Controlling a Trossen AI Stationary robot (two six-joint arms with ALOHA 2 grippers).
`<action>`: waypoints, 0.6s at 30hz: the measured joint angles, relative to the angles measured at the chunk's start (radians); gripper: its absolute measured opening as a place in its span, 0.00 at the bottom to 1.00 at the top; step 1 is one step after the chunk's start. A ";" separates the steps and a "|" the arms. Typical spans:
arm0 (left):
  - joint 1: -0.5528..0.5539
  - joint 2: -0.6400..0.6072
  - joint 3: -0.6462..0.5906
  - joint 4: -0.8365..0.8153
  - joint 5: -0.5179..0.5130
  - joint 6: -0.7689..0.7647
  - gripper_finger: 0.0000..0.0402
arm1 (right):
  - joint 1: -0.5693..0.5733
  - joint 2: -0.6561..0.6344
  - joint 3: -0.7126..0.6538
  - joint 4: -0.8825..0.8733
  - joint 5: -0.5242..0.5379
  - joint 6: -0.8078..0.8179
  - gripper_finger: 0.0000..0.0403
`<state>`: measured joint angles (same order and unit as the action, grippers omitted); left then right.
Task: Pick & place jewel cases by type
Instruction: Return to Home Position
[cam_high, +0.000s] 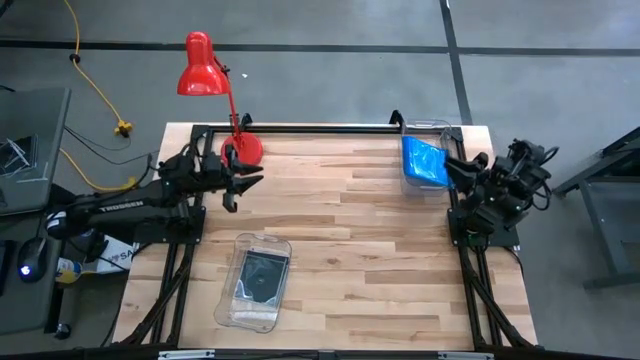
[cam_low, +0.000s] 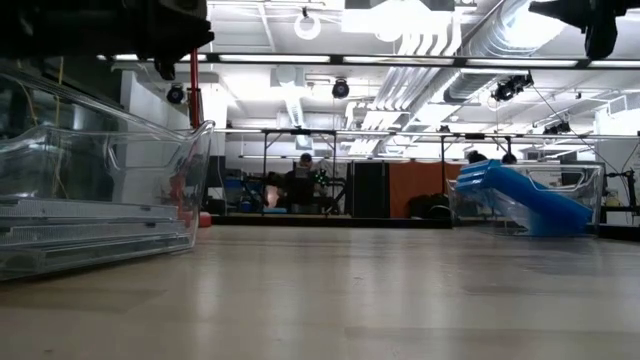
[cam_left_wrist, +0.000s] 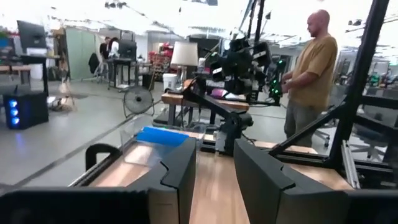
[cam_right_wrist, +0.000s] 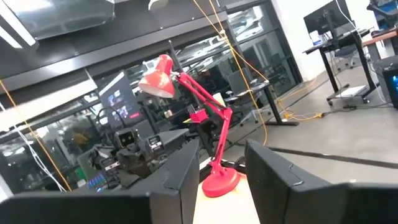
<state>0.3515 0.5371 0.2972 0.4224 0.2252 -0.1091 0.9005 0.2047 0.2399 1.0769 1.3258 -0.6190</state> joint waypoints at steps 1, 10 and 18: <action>-0.008 -0.003 -0.013 0.021 -0.004 -0.002 0.26 | 0.000 0.000 -0.010 0.012 0.000 0.004 0.27; -0.154 -0.006 -0.140 0.187 -0.173 -0.027 0.26 | 0.000 0.000 -0.042 0.055 0.007 0.019 0.27; -0.237 -0.006 -0.208 0.182 -0.283 -0.023 0.26 | 0.000 0.000 -0.048 0.044 0.033 0.027 0.27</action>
<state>0.1148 0.5316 0.0889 0.6048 -0.0579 -0.1318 0.9005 0.2047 0.1923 1.1214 1.3586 -0.5916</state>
